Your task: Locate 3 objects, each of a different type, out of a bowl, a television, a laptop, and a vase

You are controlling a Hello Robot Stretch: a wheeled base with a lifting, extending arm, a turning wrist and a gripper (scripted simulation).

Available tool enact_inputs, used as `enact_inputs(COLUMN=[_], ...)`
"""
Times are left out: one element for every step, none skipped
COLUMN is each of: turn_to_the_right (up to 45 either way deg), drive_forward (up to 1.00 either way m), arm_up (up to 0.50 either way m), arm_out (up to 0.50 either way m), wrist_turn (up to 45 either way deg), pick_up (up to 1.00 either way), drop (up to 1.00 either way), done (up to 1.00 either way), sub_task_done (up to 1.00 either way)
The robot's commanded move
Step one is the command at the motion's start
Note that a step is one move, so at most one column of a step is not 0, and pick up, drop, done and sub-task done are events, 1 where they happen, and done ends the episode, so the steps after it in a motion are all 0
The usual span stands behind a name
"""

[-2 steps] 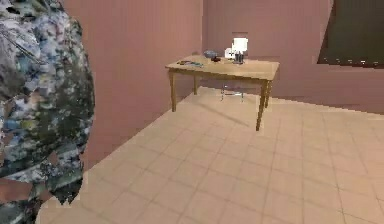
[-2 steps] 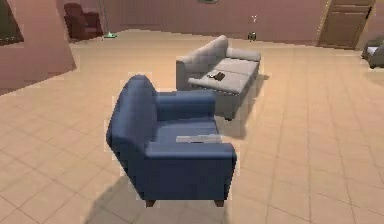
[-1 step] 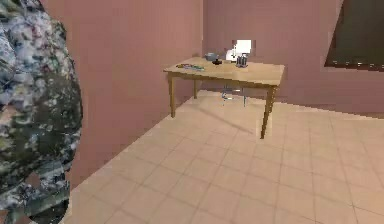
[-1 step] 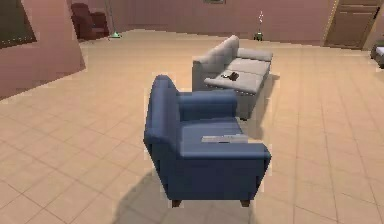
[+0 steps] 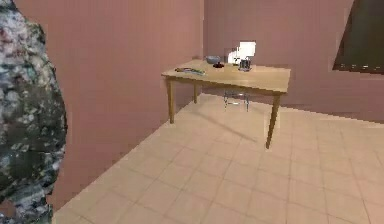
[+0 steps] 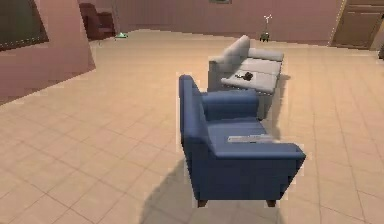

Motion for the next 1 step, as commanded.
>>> enact_inputs(turn_to_the_right=[15.0], drive_forward=[0.00], arm_up=[0.00], arm_out=[0.00], wrist_turn=[0.0], pick_up=[0.00], drop=[0.00], done=[0.00], sub_task_done=[0.00])
